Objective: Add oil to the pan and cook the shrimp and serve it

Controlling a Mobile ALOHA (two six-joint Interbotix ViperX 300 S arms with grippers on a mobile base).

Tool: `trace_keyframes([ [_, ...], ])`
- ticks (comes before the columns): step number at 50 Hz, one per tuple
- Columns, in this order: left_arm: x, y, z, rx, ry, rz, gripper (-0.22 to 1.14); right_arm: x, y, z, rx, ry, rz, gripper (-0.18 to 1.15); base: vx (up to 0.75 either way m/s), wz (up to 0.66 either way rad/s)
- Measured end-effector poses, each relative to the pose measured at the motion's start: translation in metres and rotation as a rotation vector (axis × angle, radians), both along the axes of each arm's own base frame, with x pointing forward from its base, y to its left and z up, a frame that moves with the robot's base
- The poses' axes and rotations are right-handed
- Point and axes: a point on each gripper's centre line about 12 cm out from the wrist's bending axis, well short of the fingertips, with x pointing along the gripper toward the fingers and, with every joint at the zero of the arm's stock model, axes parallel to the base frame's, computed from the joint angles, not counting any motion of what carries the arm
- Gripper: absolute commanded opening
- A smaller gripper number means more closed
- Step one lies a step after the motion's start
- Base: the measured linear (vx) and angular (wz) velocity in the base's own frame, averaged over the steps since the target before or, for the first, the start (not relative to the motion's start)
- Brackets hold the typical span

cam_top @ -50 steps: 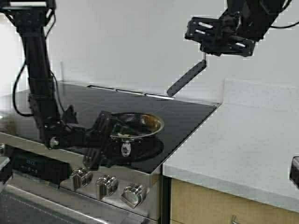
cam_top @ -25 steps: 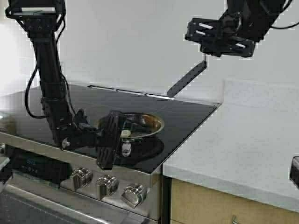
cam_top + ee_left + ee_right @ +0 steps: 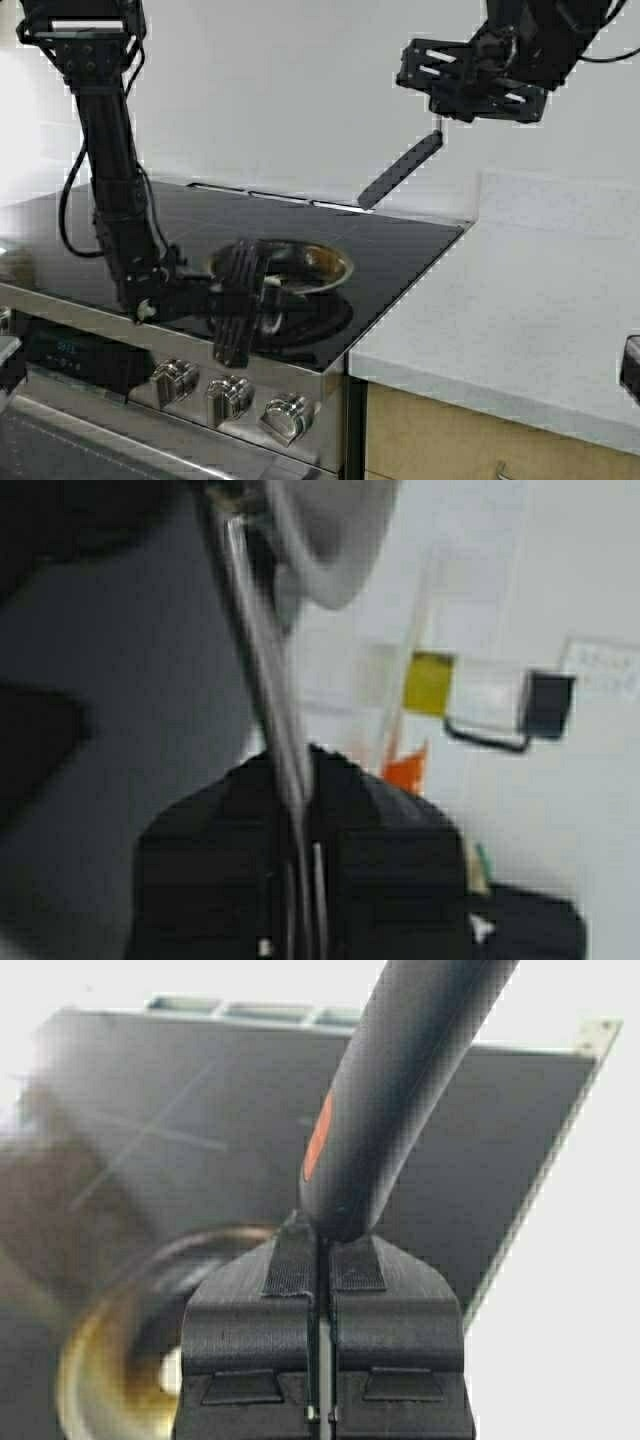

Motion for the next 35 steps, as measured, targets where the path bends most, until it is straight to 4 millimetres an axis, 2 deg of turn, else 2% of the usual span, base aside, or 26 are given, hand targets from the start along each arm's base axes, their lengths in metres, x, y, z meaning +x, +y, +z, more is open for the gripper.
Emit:
trace_keyframes([
  [5,-0.001,0.0,0.0,0.001,0.002,0.003,0.08,0.0,0.001,0.0,0.01,0.001,-0.002,0.09,0.0,0.0],
  [16,-0.012,0.003,-0.002,0.028,0.002,-0.008,0.02,0.002,0.004,-0.017,-0.001,0.042,-0.005,0.09,0.0,0.0],
  [26,-0.021,0.008,0.005,0.061,-0.011,-0.016,0.02,0.011,0.028,-0.038,-0.002,0.058,0.003,0.09,0.0,0.0],
  [35,-0.027,0.01,0.01,0.067,-0.001,-0.018,0.02,0.032,0.039,-0.066,-0.026,0.033,-0.023,0.09,0.0,0.0],
])
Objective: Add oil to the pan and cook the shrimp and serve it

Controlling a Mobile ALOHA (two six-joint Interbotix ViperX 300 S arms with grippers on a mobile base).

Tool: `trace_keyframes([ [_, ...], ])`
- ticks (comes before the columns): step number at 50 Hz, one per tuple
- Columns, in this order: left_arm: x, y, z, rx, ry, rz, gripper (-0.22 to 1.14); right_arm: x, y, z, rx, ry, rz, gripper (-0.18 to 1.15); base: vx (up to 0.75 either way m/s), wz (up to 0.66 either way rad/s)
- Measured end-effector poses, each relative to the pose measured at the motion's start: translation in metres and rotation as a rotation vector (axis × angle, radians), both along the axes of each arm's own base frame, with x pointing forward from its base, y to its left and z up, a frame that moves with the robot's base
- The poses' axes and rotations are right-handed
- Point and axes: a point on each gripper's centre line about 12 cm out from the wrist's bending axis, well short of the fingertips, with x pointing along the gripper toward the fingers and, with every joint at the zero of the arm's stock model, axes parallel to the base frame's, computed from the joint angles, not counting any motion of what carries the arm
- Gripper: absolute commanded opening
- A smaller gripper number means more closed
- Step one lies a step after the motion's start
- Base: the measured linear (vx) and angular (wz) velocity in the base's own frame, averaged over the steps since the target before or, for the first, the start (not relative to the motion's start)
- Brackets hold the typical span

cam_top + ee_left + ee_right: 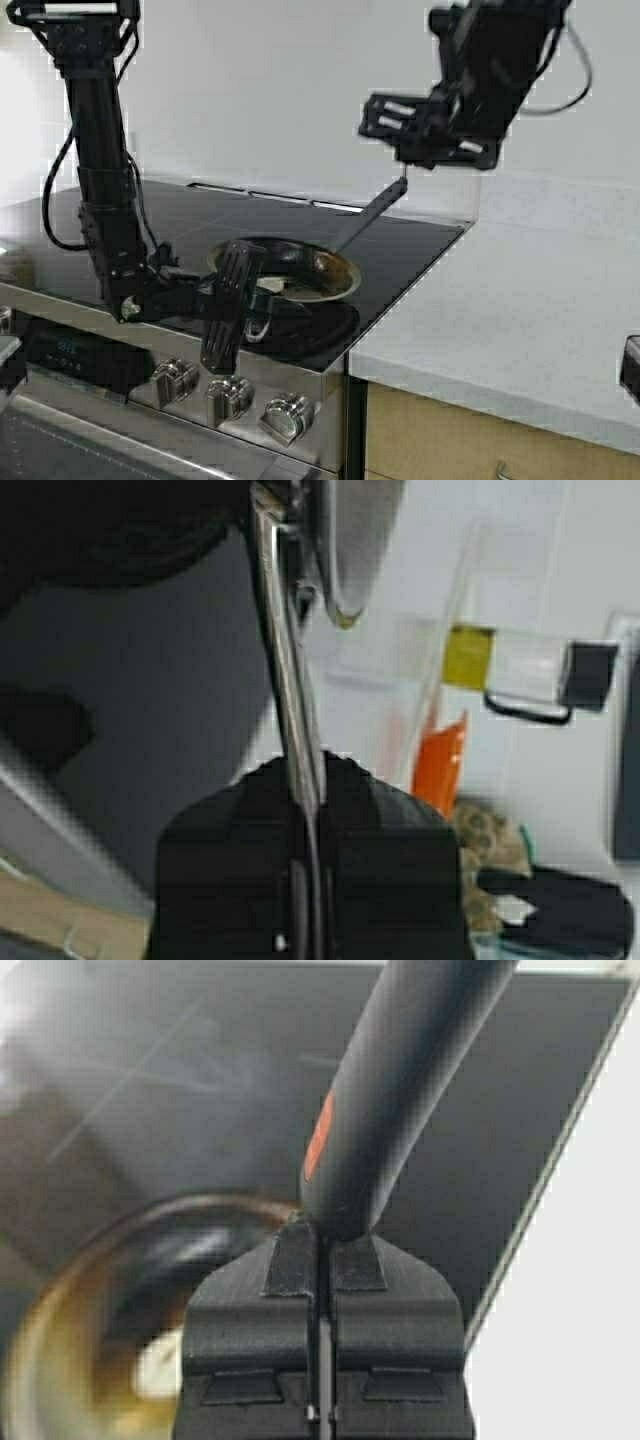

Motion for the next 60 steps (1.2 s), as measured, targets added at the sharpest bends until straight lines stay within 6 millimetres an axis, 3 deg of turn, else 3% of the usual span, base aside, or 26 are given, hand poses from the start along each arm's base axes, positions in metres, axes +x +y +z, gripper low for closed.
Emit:
trace_keyframes([
  [9,-0.005,0.002,0.004,0.003,0.007,-0.002,0.02,0.023,0.014,-0.029,-0.043,-0.025,-0.003,0.09,0.0,0.0],
  [22,-0.004,0.002,0.013,0.006,0.001,0.001,0.02,0.049,0.033,-0.044,-0.098,-0.068,0.008,0.09,0.0,0.0],
  [29,-0.001,0.002,0.017,0.018,-0.003,0.002,0.02,0.054,0.043,-0.055,-0.192,-0.087,0.043,0.09,0.0,0.0],
  [41,-0.002,-0.001,0.019,0.029,-0.002,-0.009,0.02,0.024,0.061,-0.08,-0.264,-0.048,0.125,0.09,0.0,0.0],
  [60,-0.001,-0.001,0.018,0.038,0.007,0.018,0.02,-0.031,0.05,-0.095,-0.341,0.043,0.198,0.08,0.0,0.0],
])
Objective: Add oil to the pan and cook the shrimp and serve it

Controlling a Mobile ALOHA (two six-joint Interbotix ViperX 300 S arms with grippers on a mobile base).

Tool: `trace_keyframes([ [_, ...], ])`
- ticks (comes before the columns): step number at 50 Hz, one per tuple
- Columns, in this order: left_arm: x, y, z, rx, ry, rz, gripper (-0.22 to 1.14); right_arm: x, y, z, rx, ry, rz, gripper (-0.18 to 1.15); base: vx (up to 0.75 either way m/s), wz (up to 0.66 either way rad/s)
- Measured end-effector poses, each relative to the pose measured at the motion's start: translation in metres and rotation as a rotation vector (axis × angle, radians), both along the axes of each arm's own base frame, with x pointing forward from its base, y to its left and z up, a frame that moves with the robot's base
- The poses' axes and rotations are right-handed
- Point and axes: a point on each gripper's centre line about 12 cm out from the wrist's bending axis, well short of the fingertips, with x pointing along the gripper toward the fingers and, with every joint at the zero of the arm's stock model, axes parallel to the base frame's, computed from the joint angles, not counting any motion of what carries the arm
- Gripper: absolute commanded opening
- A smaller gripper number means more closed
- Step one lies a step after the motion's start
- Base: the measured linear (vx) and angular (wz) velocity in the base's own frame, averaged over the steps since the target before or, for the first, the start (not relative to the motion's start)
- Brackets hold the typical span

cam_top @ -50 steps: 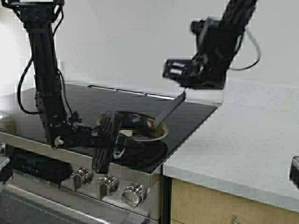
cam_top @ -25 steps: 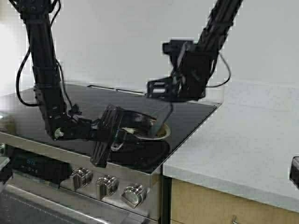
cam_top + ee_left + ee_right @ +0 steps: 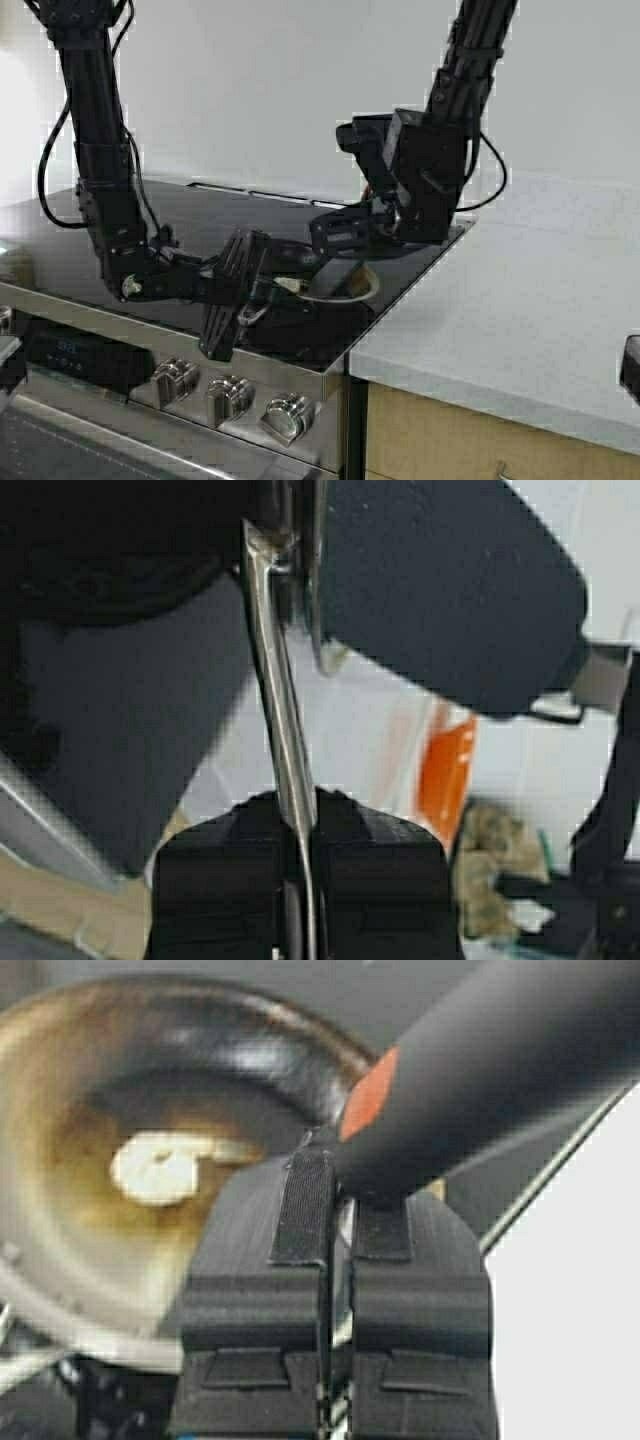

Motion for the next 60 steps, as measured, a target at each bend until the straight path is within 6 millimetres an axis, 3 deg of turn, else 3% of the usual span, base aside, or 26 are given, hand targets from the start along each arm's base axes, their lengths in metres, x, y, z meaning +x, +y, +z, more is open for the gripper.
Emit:
trace_keyframes([
  [14,0.0,0.0,-0.001,0.0,0.002,0.003,0.02,-0.003,-0.001,-0.002,0.0,0.046,-0.013,0.08,0.0,0.0],
  [32,-0.004,0.008,0.012,0.102,0.001,0.007,0.02,0.039,-0.003,0.018,0.113,-0.006,-0.173,0.08,0.0,0.0],
  [48,-0.007,0.01,0.011,0.124,0.011,-0.011,0.02,0.06,-0.014,0.026,0.134,-0.029,-0.217,0.08,0.0,0.0],
  [60,-0.011,0.011,0.01,0.132,0.011,-0.048,0.02,0.081,-0.035,0.013,0.136,0.001,-0.278,0.08,0.0,0.0],
])
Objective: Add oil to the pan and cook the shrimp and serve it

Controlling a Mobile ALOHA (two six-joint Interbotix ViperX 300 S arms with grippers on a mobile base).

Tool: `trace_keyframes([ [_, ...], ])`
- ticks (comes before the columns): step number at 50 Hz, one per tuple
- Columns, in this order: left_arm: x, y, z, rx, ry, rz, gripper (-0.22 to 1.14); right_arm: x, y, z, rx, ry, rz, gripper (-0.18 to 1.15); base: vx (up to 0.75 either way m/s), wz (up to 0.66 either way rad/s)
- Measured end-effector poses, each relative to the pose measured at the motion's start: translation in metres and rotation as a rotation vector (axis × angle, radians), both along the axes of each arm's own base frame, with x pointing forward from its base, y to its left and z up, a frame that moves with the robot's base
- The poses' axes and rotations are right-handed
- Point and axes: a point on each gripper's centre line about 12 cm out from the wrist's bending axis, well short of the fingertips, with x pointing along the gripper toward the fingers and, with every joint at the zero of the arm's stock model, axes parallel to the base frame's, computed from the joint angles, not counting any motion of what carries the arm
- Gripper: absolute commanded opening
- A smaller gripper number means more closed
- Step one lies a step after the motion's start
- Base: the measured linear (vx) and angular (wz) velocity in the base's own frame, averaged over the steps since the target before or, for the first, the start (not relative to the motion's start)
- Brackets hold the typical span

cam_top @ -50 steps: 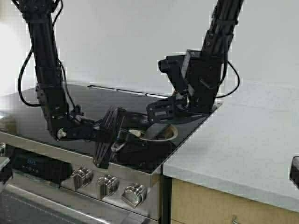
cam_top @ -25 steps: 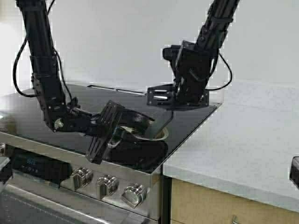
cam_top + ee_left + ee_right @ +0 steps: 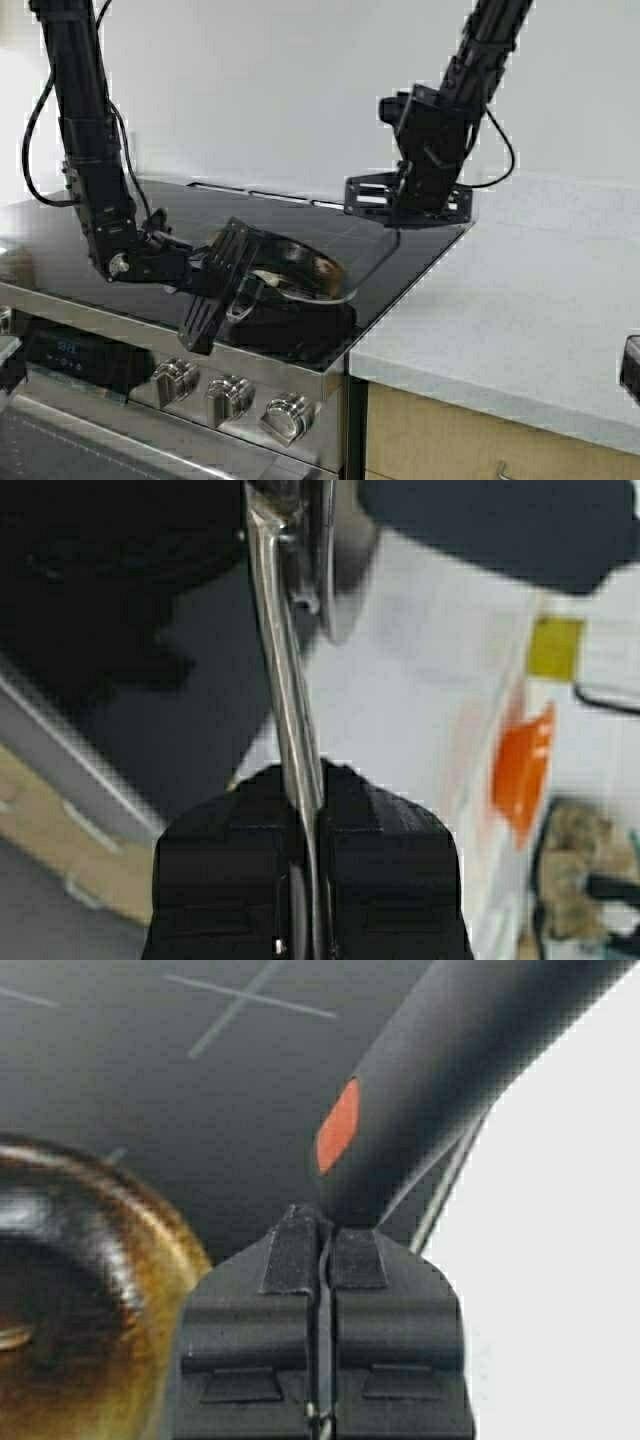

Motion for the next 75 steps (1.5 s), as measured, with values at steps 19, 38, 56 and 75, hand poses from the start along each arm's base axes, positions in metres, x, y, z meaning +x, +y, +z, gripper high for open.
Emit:
trace_keyframes([
  [19,-0.001,0.0,-0.001,0.014,-0.001,-0.024,0.02,-0.002,0.007,-0.036,0.1,0.093,-0.011,0.08,0.0,0.0],
  [38,0.0,-0.002,-0.002,0.009,0.025,-0.043,0.02,-0.011,0.022,-0.052,0.208,0.132,0.027,0.08,0.0,0.0],
  [56,0.002,-0.008,0.0,-0.016,0.061,-0.094,0.02,-0.001,0.039,-0.043,0.234,0.095,0.06,0.08,0.0,0.0],
  [75,0.001,-0.011,0.001,-0.018,0.063,-0.132,0.02,0.014,0.051,-0.043,0.258,0.069,0.069,0.08,0.0,0.0],
])
